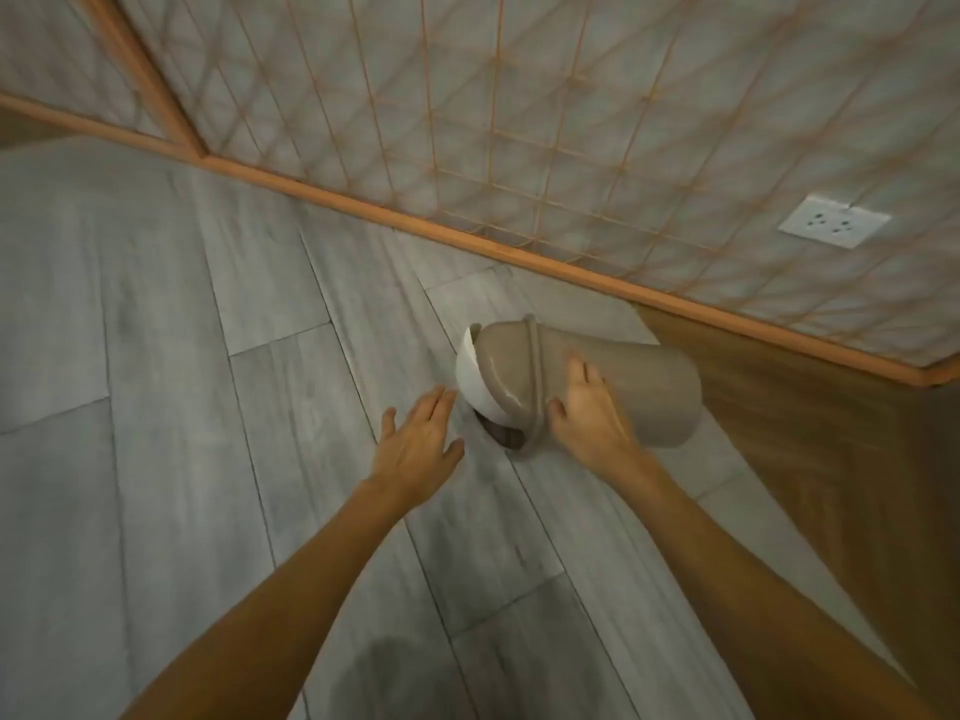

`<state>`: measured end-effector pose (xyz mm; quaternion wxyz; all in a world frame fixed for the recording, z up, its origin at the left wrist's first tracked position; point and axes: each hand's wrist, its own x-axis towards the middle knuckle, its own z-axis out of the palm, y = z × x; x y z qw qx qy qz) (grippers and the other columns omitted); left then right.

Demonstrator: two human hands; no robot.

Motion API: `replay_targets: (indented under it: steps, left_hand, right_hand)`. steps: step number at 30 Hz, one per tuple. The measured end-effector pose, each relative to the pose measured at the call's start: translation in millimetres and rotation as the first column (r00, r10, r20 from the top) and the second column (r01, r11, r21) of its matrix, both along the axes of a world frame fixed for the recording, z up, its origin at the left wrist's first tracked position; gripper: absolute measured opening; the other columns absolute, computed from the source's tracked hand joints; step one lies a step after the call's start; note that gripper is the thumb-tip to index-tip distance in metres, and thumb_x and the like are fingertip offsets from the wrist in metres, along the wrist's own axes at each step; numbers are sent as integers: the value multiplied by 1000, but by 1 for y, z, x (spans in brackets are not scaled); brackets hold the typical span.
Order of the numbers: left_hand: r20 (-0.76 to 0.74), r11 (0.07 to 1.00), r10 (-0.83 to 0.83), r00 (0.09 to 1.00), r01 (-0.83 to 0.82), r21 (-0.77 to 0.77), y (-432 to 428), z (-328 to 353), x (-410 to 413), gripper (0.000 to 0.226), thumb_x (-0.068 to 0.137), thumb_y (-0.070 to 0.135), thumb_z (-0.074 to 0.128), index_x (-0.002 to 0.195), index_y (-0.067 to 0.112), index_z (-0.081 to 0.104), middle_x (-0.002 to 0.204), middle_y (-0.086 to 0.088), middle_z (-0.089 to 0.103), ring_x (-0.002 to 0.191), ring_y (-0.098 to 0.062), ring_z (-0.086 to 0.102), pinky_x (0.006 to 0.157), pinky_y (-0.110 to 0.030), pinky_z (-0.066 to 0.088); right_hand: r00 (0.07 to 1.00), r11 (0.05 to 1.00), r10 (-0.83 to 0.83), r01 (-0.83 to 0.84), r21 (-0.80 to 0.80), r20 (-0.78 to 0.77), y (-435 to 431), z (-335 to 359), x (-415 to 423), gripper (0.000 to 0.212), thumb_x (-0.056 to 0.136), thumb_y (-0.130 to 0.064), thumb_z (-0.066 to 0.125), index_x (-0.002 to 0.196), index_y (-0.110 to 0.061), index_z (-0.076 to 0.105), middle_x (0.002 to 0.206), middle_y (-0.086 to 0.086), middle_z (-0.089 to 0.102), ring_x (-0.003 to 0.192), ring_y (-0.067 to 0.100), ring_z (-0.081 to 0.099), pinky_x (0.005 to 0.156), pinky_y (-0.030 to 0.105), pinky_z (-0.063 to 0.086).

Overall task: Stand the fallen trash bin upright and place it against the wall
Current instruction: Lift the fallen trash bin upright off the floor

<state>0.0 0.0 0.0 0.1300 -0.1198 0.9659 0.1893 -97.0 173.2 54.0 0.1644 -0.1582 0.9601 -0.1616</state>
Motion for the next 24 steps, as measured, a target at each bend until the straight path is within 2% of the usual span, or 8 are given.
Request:
replay_targets:
  steps: [5, 7, 11, 14, 16, 18, 21, 24]
  left_hand:
    - [49, 917, 258, 965, -260, 303, 11, -77, -23, 64, 95, 33, 49, 149, 11, 23, 155, -11, 30, 139, -28, 33, 114, -48, 30]
    - [88, 803, 389, 917, -385, 456, 22, -104, -30, 64, 94, 30, 53, 148, 8, 26, 151, -16, 37, 136, -31, 39, 111, -46, 36]
    - [311, 455, 572, 759, -609, 650, 37, -144, -46, 59, 94, 28, 54, 144, 4, 33, 138, -20, 50, 121, -33, 53, 101, -42, 45]
    - [449, 239, 586, 674, -674, 699, 45, -162, -56, 29, 93, 30, 57, 111, 7, 52, 114, -21, 59, 96, -28, 59, 85, -43, 51]
    - [509, 128, 564, 651, -678, 724, 51, -166, -60, 19, 94, 26, 57, 93, 8, 53, 96, -18, 59, 78, -25, 57, 66, -37, 50]
    - [564, 70, 478, 673, -669, 740, 57, -170, -61, 23, 95, 26, 55, 103, 5, 58, 100, -15, 61, 76, -21, 58, 62, -34, 48]
    - [604, 46, 400, 689, -673, 738, 65, -172, -60, 36, 94, 30, 53, 121, 6, 60, 116, -10, 63, 94, -23, 59, 74, -36, 49]
    - [611, -26, 406, 680, -660, 751, 71, -167, -60, 22, 92, 28, 52, 100, 11, 64, 97, -7, 61, 78, -19, 54, 70, -34, 46]
  right_hand:
    - [995, 986, -80, 70, -150, -62, -14, -46, -23, 48, 94, -14, 49, 138, -1, 36, 134, 21, 44, 122, 38, 45, 102, 48, 41]
    - [990, 977, -110, 91, -194, -93, -18, -58, -32, 43, 94, -13, 49, 134, 0, 41, 132, 22, 45, 120, 39, 47, 102, 46, 41]
    - [979, 968, -122, 81, -238, -163, -26, -74, -40, 44, 94, -12, 50, 135, 0, 41, 131, 22, 44, 113, 36, 52, 96, 39, 42]
    - [979, 969, -117, 76, -236, -165, -31, -82, -41, 45, 94, -13, 50, 137, 1, 41, 133, 22, 43, 114, 35, 51, 94, 36, 42]
    - [982, 972, -108, 71, -225, -155, -34, -85, -43, 43, 94, -13, 50, 134, 2, 43, 133, 22, 44, 114, 35, 52, 91, 35, 42]
    - [984, 978, -106, 77, -196, -143, -36, -86, -44, 36, 94, -11, 51, 127, 4, 48, 131, 23, 45, 112, 37, 53, 86, 33, 42]
    - [987, 986, -109, 93, -138, -116, -34, -87, -42, 29, 93, -4, 52, 121, 5, 52, 131, 24, 44, 109, 37, 53, 81, 28, 39]
    - [990, 983, -120, 109, -145, -70, -32, -87, -42, 24, 91, 2, 52, 114, 5, 57, 130, 22, 46, 101, 34, 54, 74, 23, 34]
